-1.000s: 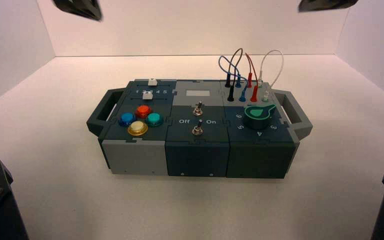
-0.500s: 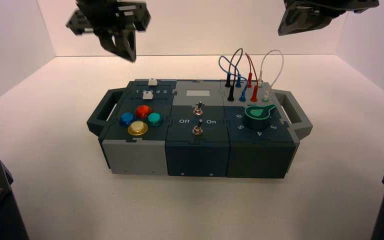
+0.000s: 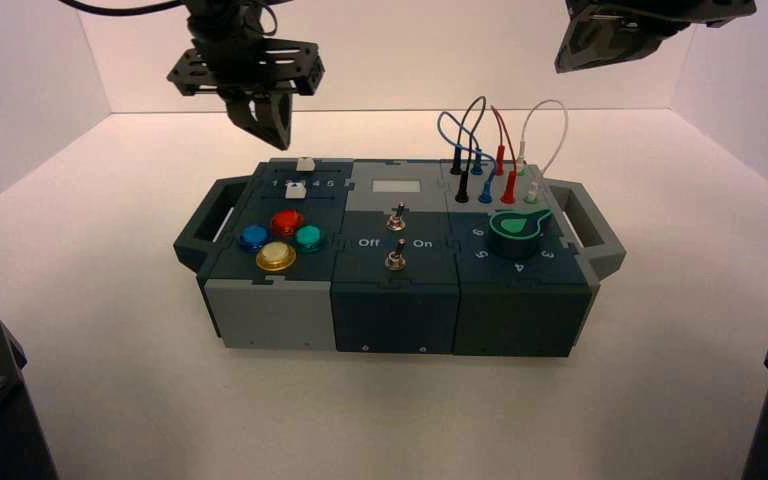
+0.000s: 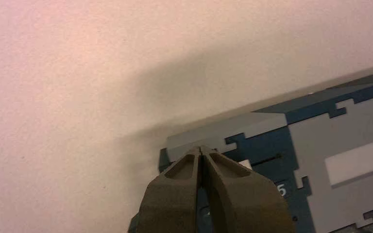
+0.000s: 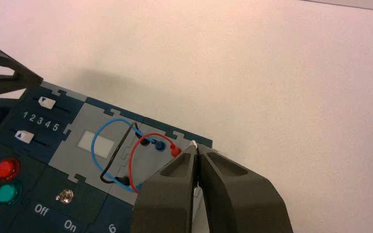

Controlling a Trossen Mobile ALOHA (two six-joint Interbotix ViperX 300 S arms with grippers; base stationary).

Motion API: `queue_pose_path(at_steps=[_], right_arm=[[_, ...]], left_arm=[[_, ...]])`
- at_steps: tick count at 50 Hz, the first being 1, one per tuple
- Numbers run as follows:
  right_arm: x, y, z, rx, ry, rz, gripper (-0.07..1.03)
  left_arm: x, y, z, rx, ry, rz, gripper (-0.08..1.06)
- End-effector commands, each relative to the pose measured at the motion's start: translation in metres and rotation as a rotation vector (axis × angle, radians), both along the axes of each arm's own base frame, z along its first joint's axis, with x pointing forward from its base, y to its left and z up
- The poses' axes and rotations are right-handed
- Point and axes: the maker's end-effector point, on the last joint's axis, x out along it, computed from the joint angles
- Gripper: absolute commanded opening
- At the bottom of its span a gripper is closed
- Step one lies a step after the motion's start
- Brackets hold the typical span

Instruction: Move the top slider to position 4.

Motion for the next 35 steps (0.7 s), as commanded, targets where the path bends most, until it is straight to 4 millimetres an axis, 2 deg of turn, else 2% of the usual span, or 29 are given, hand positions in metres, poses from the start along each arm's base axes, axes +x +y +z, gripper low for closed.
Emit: queue_pose_path(at_steps=[1, 13, 35], right_arm=[[0.009, 0.005, 0.013, 0.013, -0.036, 0.005, -0.02], [0.009, 0.005, 0.014, 0.014, -0.041, 0.005, -0.02], [0.01, 0.005, 0.011, 0.011, -0.035, 0.004, -0.02]], left_arm=[[0.007, -0.01, 0.008, -0.013, -0.028, -0.015, -0.03], [0.005, -0.011, -0.002, -0.001, -0.005, -0.022, -0.03], [-0.001, -0.017, -0.002, 0.006, 0.009, -0.045, -0.03]])
